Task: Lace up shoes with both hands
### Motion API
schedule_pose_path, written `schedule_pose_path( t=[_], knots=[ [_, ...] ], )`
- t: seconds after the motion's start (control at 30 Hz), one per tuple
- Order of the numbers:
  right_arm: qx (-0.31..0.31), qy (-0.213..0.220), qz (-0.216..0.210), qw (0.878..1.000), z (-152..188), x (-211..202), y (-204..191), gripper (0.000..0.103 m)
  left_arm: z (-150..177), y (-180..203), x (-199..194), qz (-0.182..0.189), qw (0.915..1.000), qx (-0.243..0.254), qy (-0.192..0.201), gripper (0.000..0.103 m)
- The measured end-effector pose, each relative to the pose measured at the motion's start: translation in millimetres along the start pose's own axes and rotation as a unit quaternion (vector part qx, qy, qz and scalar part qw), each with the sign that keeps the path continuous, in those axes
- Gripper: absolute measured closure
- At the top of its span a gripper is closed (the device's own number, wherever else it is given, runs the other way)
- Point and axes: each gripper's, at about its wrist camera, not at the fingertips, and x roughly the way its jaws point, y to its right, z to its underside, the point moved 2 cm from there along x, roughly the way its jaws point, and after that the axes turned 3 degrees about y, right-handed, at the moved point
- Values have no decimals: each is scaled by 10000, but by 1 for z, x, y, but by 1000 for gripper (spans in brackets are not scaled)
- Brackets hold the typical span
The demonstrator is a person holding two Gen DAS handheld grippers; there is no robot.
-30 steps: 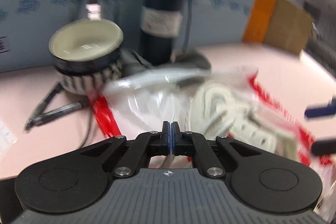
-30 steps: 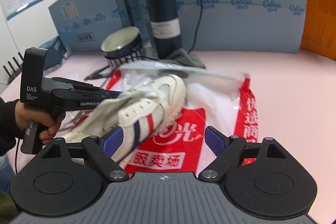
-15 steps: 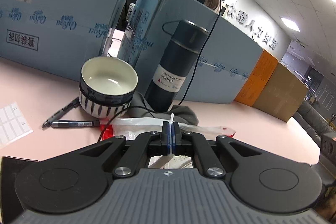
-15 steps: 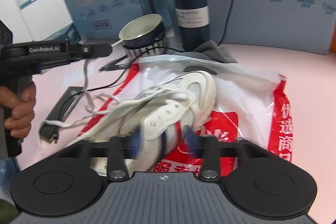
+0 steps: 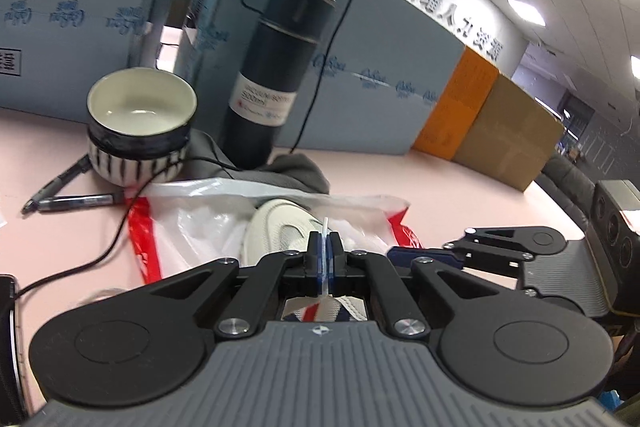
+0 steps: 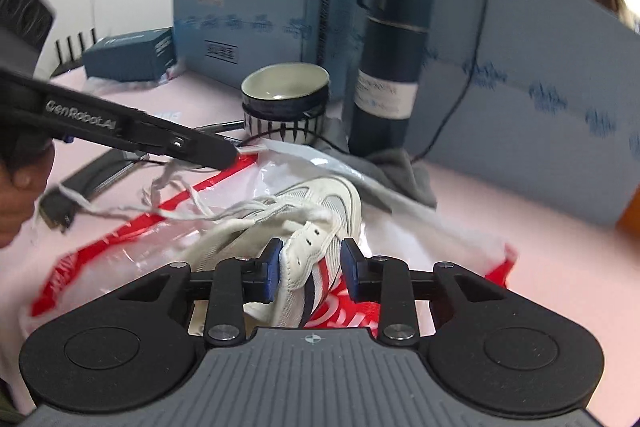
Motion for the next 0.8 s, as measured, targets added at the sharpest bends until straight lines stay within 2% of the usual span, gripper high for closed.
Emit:
schedule_pose_path(
  t=[0.07,0.17,0.23,0.3,0.37,0.47,0.53,0.6,0.67,0.8],
  knots=[
    [71,-63,-98,9999,1,4,4,75,1,5,3,22,10000,54,-39,102],
    [374,-105,-409,9984,2,5,12,83,1,13,9,45,9996,231,-140,102],
    [1070,-119,-694,9918,3,6,25,83,4,18,13,18,9989,413,-222,102],
    [1991,-121,-1000,9748,8,8,42,83,6,22,16,22,9983,521,-275,102],
    [3100,-106,-1316,9415,21,11,62,83,9,25,18,13,9976,618,-309,101],
    [4671,-46,-1758,8665,46,19,86,83,12,27,22,1,9968,707,-366,101],
    [5404,0,-2003,8172,63,25,94,83,14,29,24,-25,9960,796,-398,101],
    [5961,35,-2168,7731,77,30,98,84,14,30,24,-26,9954,861,-425,101],
    [6321,69,-2291,7403,86,33,98,84,15,30,25,-16,9949,899,-451,101],
    [6855,121,-2468,6849,100,40,97,84,15,30,28,29,9936,985,-557,101]
  ],
)
